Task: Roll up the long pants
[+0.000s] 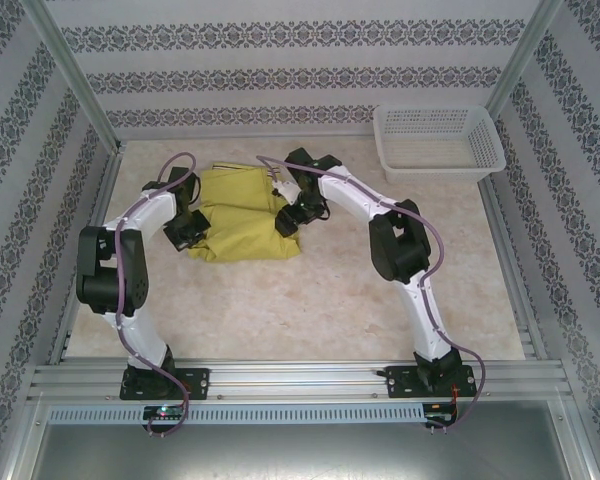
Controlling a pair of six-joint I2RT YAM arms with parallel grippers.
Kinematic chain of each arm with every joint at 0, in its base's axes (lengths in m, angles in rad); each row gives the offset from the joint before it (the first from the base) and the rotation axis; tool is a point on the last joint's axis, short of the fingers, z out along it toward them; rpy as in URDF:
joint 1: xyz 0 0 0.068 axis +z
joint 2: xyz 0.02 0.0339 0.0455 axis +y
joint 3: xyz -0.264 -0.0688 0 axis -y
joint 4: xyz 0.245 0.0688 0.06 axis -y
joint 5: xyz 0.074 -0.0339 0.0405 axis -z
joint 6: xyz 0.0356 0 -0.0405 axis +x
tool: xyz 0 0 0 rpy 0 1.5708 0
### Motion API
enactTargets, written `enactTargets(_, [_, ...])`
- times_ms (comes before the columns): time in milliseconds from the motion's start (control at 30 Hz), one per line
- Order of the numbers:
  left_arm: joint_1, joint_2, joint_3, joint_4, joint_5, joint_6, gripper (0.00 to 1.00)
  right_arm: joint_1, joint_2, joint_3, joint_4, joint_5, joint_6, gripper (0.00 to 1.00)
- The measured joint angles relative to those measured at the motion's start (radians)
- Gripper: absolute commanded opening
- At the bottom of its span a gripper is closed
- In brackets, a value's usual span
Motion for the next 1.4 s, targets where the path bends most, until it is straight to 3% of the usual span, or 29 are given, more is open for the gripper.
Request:
enactTargets(167, [0.002, 0.002, 0.026, -0.001, 0.007, 0.001, 0.00, 0.079, -0.143, -0.112, 0.045, 0.119, -0.003, 0.79])
enactTargets(500, [0.002, 0.003, 0.045, 0.000, 0.023, 0.005, 0.00, 0.418, -0.457, -0.218, 0.198, 0.380, -0.058, 0.85])
enactTargets(833, [0.002, 0.003, 0.045, 0.000, 0.034, 0.005, 0.00, 0.566, -0.360, -0.442, 0.309, 0.635, -0.163, 0.87])
enactTargets(1400, [0.002, 0.003, 0.045, 0.000, 0.038, 0.008, 0.00, 0.600, -0.292, -0.498, 0.560, 0.816, -0.339, 0.91])
